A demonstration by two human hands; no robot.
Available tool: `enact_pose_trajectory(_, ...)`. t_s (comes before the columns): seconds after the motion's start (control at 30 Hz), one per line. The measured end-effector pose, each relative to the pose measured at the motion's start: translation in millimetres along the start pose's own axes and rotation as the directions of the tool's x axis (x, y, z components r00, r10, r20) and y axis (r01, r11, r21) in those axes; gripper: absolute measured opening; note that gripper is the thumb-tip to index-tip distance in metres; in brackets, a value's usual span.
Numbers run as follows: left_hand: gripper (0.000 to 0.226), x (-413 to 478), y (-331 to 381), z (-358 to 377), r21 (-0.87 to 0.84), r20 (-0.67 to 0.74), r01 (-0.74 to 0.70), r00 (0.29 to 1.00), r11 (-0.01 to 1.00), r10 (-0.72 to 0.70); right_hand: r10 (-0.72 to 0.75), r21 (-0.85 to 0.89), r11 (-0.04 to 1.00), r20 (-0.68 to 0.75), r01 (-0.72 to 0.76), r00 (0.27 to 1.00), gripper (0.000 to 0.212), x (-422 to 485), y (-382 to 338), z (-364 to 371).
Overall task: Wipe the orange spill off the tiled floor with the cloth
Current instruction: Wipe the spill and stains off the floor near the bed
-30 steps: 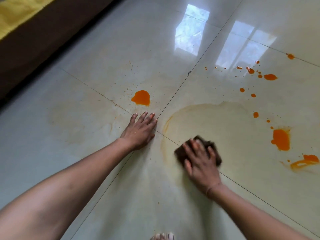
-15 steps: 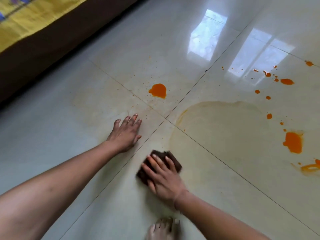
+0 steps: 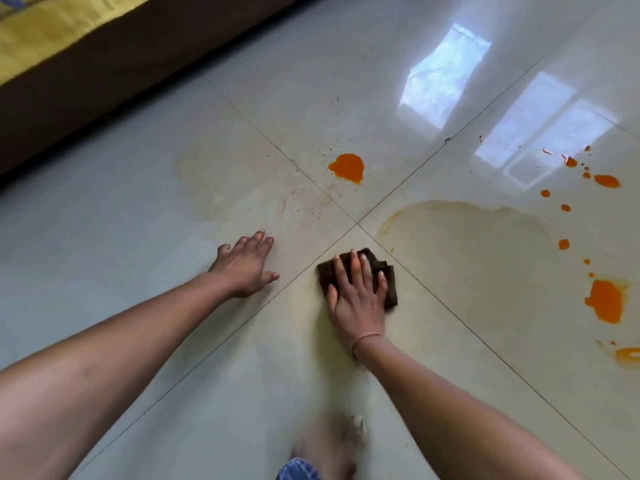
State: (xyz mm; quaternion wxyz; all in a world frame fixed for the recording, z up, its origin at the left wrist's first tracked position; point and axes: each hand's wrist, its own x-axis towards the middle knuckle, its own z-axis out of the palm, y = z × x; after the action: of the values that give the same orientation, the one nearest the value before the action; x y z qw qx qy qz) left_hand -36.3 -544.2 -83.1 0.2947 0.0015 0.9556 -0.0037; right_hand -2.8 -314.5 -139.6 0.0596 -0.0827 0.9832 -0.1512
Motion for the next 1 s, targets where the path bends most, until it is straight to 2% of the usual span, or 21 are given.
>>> enact_pose_trajectory(0.03,0.078,-1,-1,-1,-0.007,0.004,-0.001,1.000,1.000,0.001,-0.046,0.016,0.999,0.027,0.045,0.999,0.057,-13,-9,3)
enact_pose_trajectory(0.07,0.080,-2,-3,-2,-0.005,0.011,-0.006,1.000,1.000,0.006,-0.162,0.036,0.987,0.111,0.159,0.981,0.057,-40,-15,5)
enact_pose_trajectory(0.13,0.083,-2,-5,-6,0.016,0.037,-0.026,0.999,1.000,0.026,-0.430,0.023,0.900,0.209,0.436,0.878,0.057,-76,-3,0)
enact_pose_trajectory(0.17,0.085,-2,-4,-7,0.023,0.051,-0.032,0.998,0.999,0.031,-0.499,0.039,0.864,0.217,0.503,0.839,0.057,-67,8,-1)
enact_pose_trajectory(0.2,0.087,-3,-3,-7,0.020,0.067,-0.031,0.997,0.999,0.029,-0.479,0.009,0.874,0.190,0.486,0.857,0.057,-47,12,-1)
enact_pose_trajectory(0.27,0.089,-2,-2,-4,-0.007,0.080,-0.026,0.996,1.000,0.027,-0.191,-0.027,0.980,0.108,0.195,0.976,0.059,6,7,-3)
enact_pose_trajectory(0.3,0.089,-1,-4,-3,-0.020,0.076,-0.028,0.997,0.999,0.029,-0.048,-0.022,0.998,0.096,0.050,0.994,0.059,19,-3,-4)
enact_pose_trajectory(0.33,0.088,-1,-5,-2,-0.022,0.072,-0.040,0.997,0.999,0.042,-0.028,-0.008,1.000,0.060,0.029,0.998,0.058,15,-13,2)
enact_pose_trajectory(0.4,0.081,-1,-12,-2,-0.012,0.040,-0.062,0.997,0.998,0.062,-0.280,0.012,0.960,0.105,0.281,0.954,0.056,-25,-26,7)
enact_pose_trajectory(0.43,0.076,1,-16,-2,0.000,0.010,-0.067,0.998,0.998,0.067,-0.440,0.027,0.897,0.167,0.442,0.882,0.055,-52,-21,4)
enact_pose_trajectory(0.5,0.069,16,-28,-6,-0.009,-0.062,-0.042,0.997,0.999,0.041,-0.589,0.054,0.803,0.212,0.593,0.780,0.054,-49,2,-1)
enact_pose_trajectory(0.53,0.067,26,-34,-9,-0.035,-0.099,-0.014,0.995,0.999,0.011,-0.579,0.018,0.810,0.192,0.587,0.793,0.055,-30,8,1)
enact_pose_trajectory(0.57,0.066,36,-39,-12,-0.064,-0.136,0.014,0.990,0.998,-0.022,-0.501,-0.017,0.860,0.162,0.510,0.850,0.055,-3,9,0)
enact_pose_trajectory(0.63,0.064,63,-49,-20,-0.128,-0.208,0.054,0.975,0.990,-0.080,-0.214,-0.046,0.974,0.124,0.221,0.969,0.057,50,-9,1)
enact_pose_trajectory(0.67,0.063,77,-51,-25,-0.157,-0.235,0.062,0.967,0.986,-0.099,-0.146,-0.035,0.988,0.075,0.149,0.986,0.057,57,-23,5)
enact_pose_trajectory(0.7,0.062,89,-53,-27,-0.177,-0.255,0.064,0.961,0.982,-0.109,-0.153,-0.017,0.988,0.052,0.154,0.987,0.057,53,-38,9)
enact_pose_trajectory(0.73,0.061,102,-56,-30,-0.199,-0.267,0.066,0.956,0.978,-0.119,-0.231,0.003,0.973,0.071,0.231,0.970,0.056,41,-49,12)
enact_pose_trajectory(0.8,0.061,117,-57,-28,-0.243,-0.303,0.056,0.944,0.968,-0.130,-0.434,0.010,0.899,0.162,0.439,0.886,0.056,6,-52,11)
enact_pose_trajectory(0.87,0.062,126,-62,-21,-0.267,-0.392,0.012,0.912,0.964,-0.120,-0.507,-0.001,0.857,0.171,0.515,0.845,0.056,40,-45,10)
enact_pose_trajectory(0.93,0.061,126,-68,-10,-0.282,-0.458,-0.028,0.882,0.959,-0.109,-0.411,-0.057,0.906,0.112,0.419,0.905,0.056,110,-59,12)
enact_pose_trajectory(1.0,0.056,129,-71,-6,-0.300,-0.471,-0.050,0.876,0.953,-0.102,-0.218,-0.079,0.971,0.098,0.226,0.971,0.058,159,-73,16)
